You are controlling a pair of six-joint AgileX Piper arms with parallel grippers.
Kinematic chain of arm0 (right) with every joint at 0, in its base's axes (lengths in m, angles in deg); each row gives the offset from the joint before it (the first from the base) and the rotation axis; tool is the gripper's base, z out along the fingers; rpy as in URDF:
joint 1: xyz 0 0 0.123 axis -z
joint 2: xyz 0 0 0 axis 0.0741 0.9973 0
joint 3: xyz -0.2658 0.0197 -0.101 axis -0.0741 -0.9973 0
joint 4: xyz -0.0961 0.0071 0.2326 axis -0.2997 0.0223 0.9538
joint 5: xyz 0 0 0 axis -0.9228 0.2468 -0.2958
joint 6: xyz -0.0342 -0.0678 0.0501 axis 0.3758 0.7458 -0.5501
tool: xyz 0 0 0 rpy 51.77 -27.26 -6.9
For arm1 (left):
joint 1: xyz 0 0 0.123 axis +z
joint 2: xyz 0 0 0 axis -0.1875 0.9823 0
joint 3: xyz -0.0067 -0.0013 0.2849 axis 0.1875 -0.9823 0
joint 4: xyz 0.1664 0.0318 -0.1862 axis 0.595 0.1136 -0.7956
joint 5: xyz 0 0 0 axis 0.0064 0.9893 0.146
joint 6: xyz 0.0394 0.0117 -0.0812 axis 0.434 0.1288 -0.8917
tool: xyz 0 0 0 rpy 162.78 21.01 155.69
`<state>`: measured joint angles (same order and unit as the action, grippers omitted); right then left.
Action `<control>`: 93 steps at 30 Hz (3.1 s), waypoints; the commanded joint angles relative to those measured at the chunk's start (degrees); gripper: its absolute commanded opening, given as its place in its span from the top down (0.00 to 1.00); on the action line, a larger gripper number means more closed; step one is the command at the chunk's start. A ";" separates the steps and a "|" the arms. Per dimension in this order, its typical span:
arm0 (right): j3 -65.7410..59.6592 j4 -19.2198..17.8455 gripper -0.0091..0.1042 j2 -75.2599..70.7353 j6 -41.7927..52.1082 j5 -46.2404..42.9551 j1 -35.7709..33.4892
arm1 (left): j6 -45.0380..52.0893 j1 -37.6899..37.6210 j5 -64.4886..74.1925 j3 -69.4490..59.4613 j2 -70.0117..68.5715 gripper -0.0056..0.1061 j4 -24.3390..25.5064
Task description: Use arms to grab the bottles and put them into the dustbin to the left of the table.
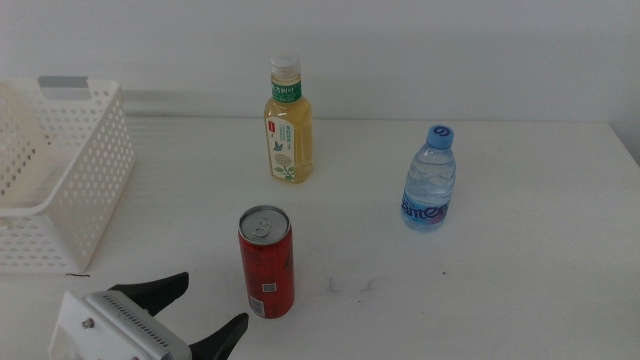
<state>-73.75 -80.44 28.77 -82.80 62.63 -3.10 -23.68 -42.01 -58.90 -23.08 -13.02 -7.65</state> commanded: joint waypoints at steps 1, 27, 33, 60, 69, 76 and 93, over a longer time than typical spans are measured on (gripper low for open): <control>-0.21 -0.69 0.14 -0.24 0.18 -0.46 0.35 | -1.12 -0.25 -2.18 -0.04 0.21 0.11 0.30; -0.21 -0.69 0.14 -0.24 0.18 -0.46 0.35 | -2.48 -0.25 -19.42 1.53 21.31 0.11 -0.81; -0.21 -0.69 0.14 -0.24 0.18 -0.46 0.35 | -2.48 -0.25 -21.86 4.41 30.34 0.11 -1.05; -0.21 -0.51 0.14 -0.24 0.18 -0.47 0.35 | -3.06 -0.25 -21.86 20.76 42.14 0.11 -1.75; -0.21 -0.51 0.14 -0.24 0.18 -0.47 0.35 | -2.46 -0.25 -21.86 20.65 42.14 0.23 -2.29; -0.21 -0.51 0.14 -0.24 0.18 -0.47 0.35 | -4.67 -0.25 -19.65 20.65 39.79 0.74 -2.75; -0.21 -0.51 0.14 -0.24 0.18 -0.47 0.35 | -8.38 0.95 84.63 49.65 0.04 0.94 0.19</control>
<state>-73.75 -80.44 28.77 -82.80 62.63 -3.10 -32.15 -41.70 17.61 22.17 -12.23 -8.54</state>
